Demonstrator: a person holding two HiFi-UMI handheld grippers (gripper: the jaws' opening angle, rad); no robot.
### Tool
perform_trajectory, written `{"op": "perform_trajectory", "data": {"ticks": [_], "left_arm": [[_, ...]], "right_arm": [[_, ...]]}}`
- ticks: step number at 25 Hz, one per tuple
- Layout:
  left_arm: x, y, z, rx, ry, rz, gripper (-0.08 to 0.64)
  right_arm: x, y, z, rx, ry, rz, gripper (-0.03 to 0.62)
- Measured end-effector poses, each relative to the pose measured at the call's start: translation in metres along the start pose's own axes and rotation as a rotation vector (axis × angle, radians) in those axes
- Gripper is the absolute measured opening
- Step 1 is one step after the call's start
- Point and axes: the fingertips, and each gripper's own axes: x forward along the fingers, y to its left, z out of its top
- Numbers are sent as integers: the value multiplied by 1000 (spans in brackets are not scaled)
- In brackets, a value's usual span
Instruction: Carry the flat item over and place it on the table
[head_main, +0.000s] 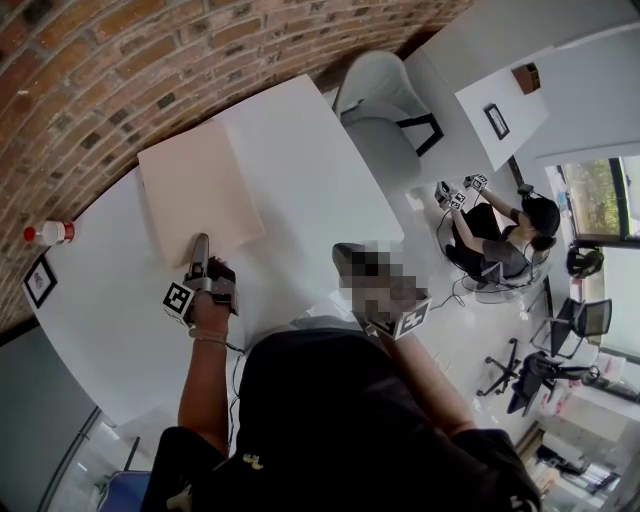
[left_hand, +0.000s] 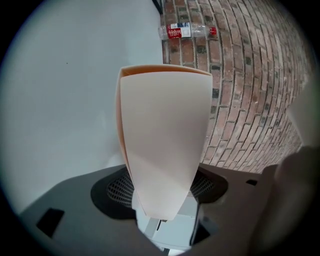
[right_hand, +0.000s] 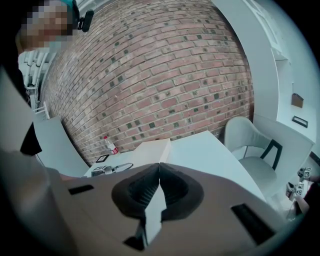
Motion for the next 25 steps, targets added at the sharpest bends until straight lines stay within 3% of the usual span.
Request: {"op": "perform_trajectory", "data": {"ticks": [7,18,25], "left_arm": [[-4,13,8,20,-42,106,307],[-14,47,0,56,-16,294,339],[-23,42,-9,35,-8,275,339]], "right_arm": [[-4,2,-1,-4,-6,-2,11],[-12,5,-4,-12,-14,-1,11],[-20,12,-7,-33,-30,17,11]]}}
